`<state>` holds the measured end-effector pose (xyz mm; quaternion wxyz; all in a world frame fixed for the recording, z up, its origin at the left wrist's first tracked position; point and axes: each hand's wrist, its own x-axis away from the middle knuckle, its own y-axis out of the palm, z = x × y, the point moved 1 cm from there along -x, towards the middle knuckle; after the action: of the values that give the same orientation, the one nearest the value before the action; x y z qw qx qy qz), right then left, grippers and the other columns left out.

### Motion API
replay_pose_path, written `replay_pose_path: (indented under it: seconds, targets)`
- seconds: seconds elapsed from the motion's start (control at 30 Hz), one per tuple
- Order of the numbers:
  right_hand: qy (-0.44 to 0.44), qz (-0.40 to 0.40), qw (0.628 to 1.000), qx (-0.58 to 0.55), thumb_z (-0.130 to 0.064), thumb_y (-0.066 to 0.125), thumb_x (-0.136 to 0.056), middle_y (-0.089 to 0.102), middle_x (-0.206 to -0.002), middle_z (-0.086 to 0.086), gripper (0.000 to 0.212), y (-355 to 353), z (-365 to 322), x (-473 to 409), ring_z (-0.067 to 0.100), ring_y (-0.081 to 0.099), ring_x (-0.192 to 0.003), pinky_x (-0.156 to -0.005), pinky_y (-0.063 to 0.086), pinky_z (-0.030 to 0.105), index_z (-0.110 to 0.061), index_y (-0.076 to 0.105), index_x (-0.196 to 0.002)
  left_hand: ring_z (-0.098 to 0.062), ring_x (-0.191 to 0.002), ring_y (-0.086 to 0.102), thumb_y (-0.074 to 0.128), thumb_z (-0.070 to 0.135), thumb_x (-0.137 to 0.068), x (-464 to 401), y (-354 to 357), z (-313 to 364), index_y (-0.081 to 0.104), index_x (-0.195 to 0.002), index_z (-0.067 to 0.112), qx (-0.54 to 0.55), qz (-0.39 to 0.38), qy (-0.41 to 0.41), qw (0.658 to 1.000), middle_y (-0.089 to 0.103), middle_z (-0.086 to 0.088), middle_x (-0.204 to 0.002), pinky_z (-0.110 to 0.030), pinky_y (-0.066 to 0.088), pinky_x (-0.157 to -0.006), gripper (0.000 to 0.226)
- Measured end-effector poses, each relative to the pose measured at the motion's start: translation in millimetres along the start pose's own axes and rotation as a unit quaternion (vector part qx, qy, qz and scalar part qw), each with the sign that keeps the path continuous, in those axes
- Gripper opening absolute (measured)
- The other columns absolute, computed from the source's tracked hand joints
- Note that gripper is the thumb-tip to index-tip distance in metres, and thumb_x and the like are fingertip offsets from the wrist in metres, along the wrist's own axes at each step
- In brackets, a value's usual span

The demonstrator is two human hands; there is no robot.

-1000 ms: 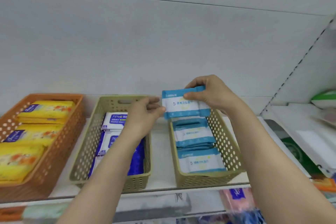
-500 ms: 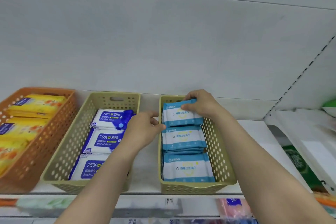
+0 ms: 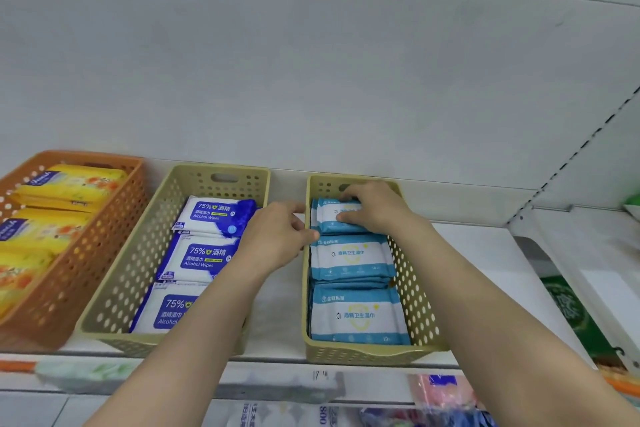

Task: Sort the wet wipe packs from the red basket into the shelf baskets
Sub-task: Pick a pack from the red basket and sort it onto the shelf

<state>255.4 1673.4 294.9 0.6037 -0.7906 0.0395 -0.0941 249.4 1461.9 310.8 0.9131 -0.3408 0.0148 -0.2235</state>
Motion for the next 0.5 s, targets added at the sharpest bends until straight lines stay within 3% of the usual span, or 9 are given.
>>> replay_pose_path:
  seconds: [0.2,0.37,0.5]
  targets:
    - [-0.006,0.04,0.999,-0.023,-0.051,0.071,-0.082,0.063,-0.125,-0.001,0.049,6.7,-9.8,-2.2,0.025,0.044,-0.125,-0.096,0.043,0.038,-0.026,0.064,-0.125,-0.01,-0.078,0.068,0.076,0.026,-0.082,1.5,0.8,1.3,0.055,-0.134,0.021,0.006,0.001,-0.002,1.0,0.067,0.009,-0.083,-0.038,0.058,-0.08,0.057]
    - [0.004,0.02,1.0,0.006,-0.055,0.068,-0.082,0.063,-0.126,0.0,0.05,3.1,-13.3,3.6,0.024,0.044,-0.125,-0.098,0.045,0.041,-0.028,0.064,-0.124,-0.015,-0.086,0.066,0.074,0.024,-0.082,3.9,2.9,1.6,0.062,-0.126,0.021,0.003,0.007,0.006,1.0,0.066,0.008,-0.084,-0.04,0.058,-0.079,0.046]
    - [0.026,0.006,0.998,0.05,-0.051,0.068,-0.085,0.06,-0.131,0.006,0.055,-17.7,-29.5,11.5,0.028,0.048,-0.125,-0.1,0.045,0.039,-0.022,0.061,-0.131,-0.02,-0.103,0.065,0.072,0.023,-0.085,9.5,-8.7,1.2,0.053,-0.136,0.015,0.009,-0.005,0.026,1.0,0.067,0.0,-0.113,-0.036,0.053,-0.092,0.055]
